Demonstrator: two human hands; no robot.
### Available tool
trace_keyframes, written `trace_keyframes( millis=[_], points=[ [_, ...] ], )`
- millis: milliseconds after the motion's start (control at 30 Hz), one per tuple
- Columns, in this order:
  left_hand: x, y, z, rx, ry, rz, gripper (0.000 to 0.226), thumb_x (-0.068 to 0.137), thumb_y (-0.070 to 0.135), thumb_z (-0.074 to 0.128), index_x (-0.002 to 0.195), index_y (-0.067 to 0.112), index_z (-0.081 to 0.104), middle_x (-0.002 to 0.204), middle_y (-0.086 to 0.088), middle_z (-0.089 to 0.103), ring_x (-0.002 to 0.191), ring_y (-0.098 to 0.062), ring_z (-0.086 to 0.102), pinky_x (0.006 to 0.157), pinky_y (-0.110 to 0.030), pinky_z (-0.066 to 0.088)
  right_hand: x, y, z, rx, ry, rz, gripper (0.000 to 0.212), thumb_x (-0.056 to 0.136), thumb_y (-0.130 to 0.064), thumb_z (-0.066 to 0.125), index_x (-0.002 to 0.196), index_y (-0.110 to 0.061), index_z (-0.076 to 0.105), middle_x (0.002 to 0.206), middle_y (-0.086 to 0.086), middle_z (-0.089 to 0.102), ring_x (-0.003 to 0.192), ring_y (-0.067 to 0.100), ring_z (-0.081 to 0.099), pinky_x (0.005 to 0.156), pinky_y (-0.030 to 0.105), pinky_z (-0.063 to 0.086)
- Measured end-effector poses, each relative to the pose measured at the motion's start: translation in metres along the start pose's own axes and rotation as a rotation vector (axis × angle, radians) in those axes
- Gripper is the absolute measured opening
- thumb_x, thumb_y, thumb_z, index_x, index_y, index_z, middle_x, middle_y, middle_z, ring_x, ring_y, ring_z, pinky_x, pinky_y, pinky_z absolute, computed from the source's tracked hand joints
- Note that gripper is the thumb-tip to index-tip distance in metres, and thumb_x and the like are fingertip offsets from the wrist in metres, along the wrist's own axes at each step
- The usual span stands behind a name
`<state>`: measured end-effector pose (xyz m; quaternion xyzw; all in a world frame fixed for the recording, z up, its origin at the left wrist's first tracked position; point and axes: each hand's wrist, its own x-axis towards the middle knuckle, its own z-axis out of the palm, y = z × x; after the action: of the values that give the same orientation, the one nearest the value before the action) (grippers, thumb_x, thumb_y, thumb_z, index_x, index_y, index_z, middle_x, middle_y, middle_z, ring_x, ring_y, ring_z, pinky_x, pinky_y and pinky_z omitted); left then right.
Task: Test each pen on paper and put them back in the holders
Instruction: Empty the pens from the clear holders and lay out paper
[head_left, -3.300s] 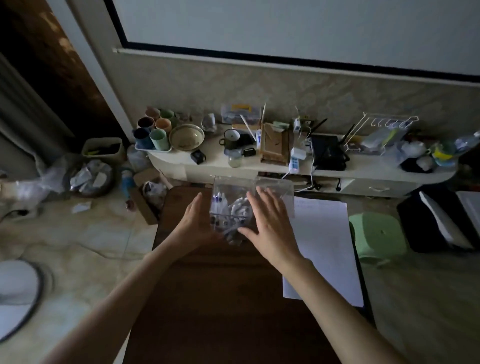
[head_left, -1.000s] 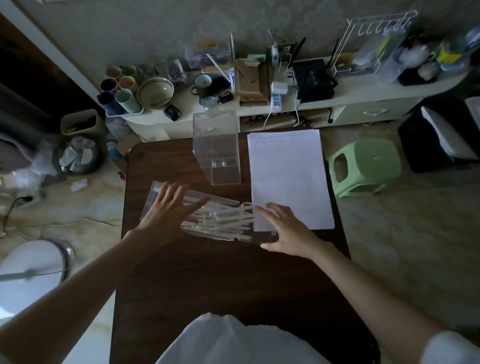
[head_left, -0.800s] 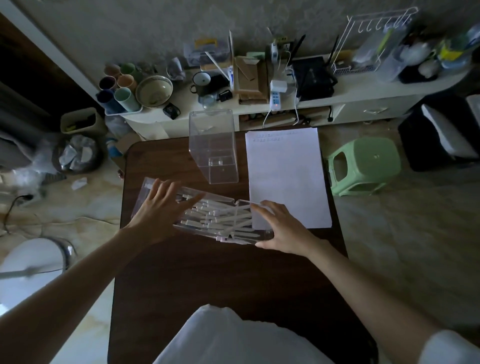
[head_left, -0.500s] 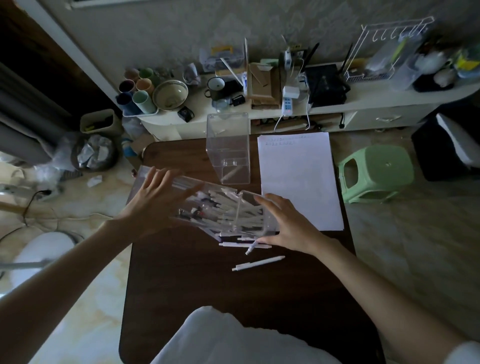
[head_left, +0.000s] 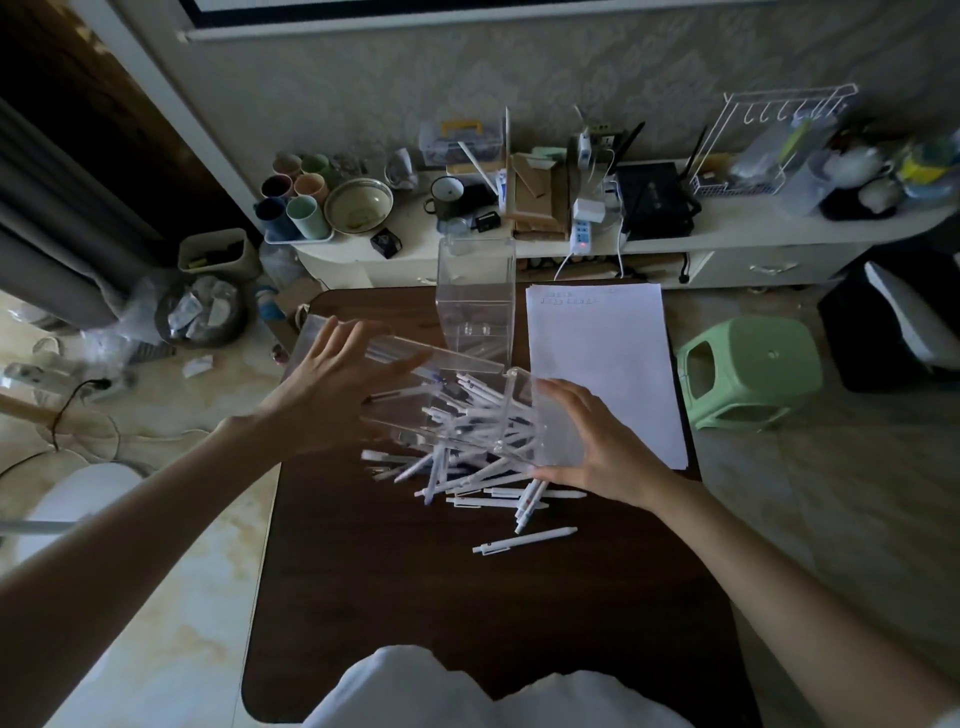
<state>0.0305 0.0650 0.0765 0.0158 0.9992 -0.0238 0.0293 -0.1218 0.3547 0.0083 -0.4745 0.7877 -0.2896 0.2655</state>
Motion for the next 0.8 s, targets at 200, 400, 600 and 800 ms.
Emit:
trace_keyframes(
  millis=[200,400,600,800],
  points=[
    [0.014,0.013,-0.011,-0.003,0.01,0.029,0.081,0.074,0.08,0.032,0.139,0.033,0.036,0.125,-0.023,0.044,0.114,-0.035,0.04,0.098,-0.054,0.033,-0.013,0.005,-0.012,0.009,0.046,0.004,0.091,0.072,-0.038,0.079,0.135,-0.048,0.014,0.152,-0.002,0.02,0.133,0.013,0.03,0.103,0.031,0.035],
    [0.033,0.025,-0.018,0.233,-0.004,0.178,0.103,0.047,0.063,0.08,0.137,0.028,0.044,0.126,-0.023,0.046,0.115,-0.036,0.04,0.099,-0.053,0.031,-0.023,0.019,-0.001,-0.066,0.001,0.101,0.099,0.073,-0.041,0.078,0.147,-0.03,0.014,0.151,0.001,0.02,0.131,0.018,0.033,0.097,0.023,0.034],
    [0.053,0.054,-0.026,0.483,-0.172,0.197,0.092,0.068,0.049,0.075,0.145,0.033,0.026,0.142,-0.023,0.033,0.127,-0.035,0.035,0.107,-0.054,0.021,-0.027,0.022,0.015,-0.123,0.001,0.186,0.1,0.072,-0.047,0.077,0.148,-0.027,0.015,0.149,0.003,0.025,0.128,0.02,0.036,0.094,0.021,0.032],
    [0.061,0.073,-0.012,0.55,-0.272,0.183,0.085,0.086,0.033,0.06,0.148,0.033,0.002,0.151,-0.022,0.009,0.138,-0.036,0.013,0.111,-0.055,0.004,-0.035,0.028,0.025,-0.14,-0.005,0.236,0.1,0.073,-0.046,0.076,0.148,-0.025,0.015,0.149,0.005,0.026,0.128,0.02,0.036,0.101,0.026,0.036]
  ],
)
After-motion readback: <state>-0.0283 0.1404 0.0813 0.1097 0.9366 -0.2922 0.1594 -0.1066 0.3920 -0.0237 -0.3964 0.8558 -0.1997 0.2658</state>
